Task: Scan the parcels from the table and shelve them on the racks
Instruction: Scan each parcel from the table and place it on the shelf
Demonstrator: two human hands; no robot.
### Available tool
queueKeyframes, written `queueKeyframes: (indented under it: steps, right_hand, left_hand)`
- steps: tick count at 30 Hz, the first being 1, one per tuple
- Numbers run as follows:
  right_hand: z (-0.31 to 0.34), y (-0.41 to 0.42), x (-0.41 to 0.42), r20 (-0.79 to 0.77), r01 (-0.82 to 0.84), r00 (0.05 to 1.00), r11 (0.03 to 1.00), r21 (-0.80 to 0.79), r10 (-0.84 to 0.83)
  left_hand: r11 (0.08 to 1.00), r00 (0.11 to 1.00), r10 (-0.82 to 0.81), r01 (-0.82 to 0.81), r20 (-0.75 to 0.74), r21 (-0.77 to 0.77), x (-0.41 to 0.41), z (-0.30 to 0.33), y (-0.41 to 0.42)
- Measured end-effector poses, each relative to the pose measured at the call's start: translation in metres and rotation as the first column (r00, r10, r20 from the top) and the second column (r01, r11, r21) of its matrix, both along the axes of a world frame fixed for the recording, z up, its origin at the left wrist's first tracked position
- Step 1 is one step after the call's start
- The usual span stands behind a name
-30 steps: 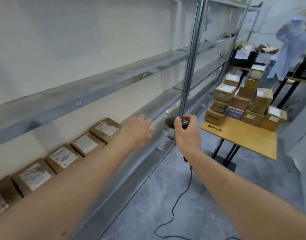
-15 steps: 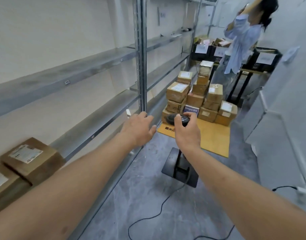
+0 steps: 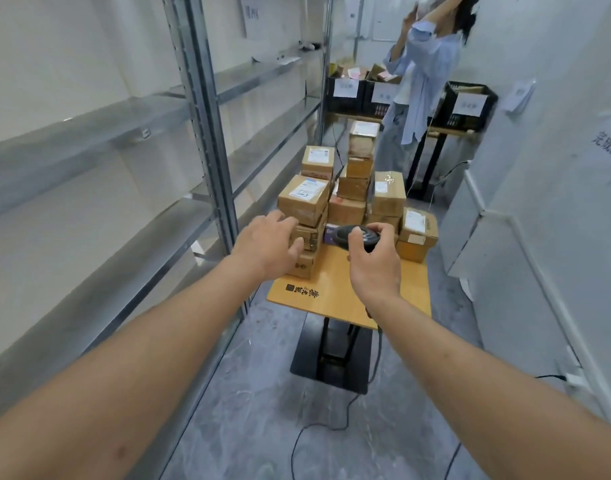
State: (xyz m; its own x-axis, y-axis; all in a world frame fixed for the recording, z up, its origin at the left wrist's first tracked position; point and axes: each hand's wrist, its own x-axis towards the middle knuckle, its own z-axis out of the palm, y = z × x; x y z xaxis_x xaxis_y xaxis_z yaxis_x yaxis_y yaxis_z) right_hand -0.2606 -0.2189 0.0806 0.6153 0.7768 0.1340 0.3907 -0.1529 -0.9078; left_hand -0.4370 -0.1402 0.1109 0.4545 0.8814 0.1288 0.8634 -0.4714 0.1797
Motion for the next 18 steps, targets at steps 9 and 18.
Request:
queueKeyframes:
  steps: [9,18]
  right_hand:
    - [-0.013,0.135,0.008,0.011,0.097,0.995,0.994,-0.056,-0.097]
    - [-0.034,0.235,0.042,-0.027,0.102,0.994,0.985,-0.141,-0.107]
  left_hand:
    - [0.993,0.997,-0.080,0.079,-0.009,-0.082,0.014,-0.021,0.151]
    - [0.988,0.997,-0.074,0.071,-0.015,-0.139,0.050,-0.047,0.255]
